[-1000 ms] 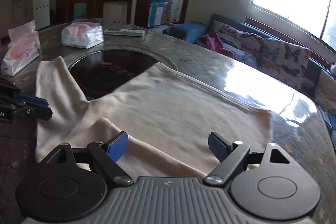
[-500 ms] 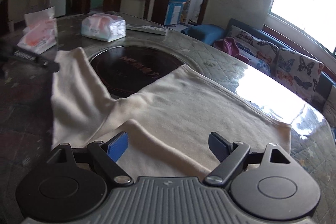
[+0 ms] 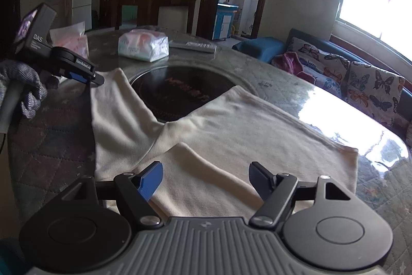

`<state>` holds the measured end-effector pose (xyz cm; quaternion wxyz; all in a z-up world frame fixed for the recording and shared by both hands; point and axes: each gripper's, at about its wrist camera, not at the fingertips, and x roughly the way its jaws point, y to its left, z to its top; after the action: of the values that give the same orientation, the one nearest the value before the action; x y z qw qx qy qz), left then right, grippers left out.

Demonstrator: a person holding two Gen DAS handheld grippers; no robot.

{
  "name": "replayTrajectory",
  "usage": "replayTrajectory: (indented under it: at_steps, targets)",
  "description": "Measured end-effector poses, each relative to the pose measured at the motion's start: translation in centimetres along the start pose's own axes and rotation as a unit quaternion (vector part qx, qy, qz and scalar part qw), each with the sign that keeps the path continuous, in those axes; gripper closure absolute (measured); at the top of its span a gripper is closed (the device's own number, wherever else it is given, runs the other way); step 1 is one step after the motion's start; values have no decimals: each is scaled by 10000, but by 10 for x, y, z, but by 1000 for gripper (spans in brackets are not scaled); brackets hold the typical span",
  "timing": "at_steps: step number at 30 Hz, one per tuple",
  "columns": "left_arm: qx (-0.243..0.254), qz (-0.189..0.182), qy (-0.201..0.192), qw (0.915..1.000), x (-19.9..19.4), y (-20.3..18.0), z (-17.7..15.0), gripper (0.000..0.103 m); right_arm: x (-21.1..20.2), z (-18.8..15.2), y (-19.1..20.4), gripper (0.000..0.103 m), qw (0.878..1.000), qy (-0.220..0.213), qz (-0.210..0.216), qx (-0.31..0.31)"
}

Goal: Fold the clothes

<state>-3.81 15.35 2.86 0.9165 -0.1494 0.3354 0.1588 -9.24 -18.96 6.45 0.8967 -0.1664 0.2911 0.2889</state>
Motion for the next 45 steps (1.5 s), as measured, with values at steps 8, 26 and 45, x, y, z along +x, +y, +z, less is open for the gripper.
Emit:
replayTrajectory:
  at_steps: [8, 26, 45]
  targets:
    - [-78, -409, -276, 9988, -16, -5, 6, 99, -27, -10, -23, 30, 9988, -181, -240, 388]
    - [1693, -3774, -132, 9103, -125, -206, -40, 99, -78, -79, -98, 31, 9746, -240, -1179, 1891]
    - [2119, -2895, 593, 9316, -77, -150, -74, 90, -55, -77, -88, 60, 9779, -104, -432, 2043]
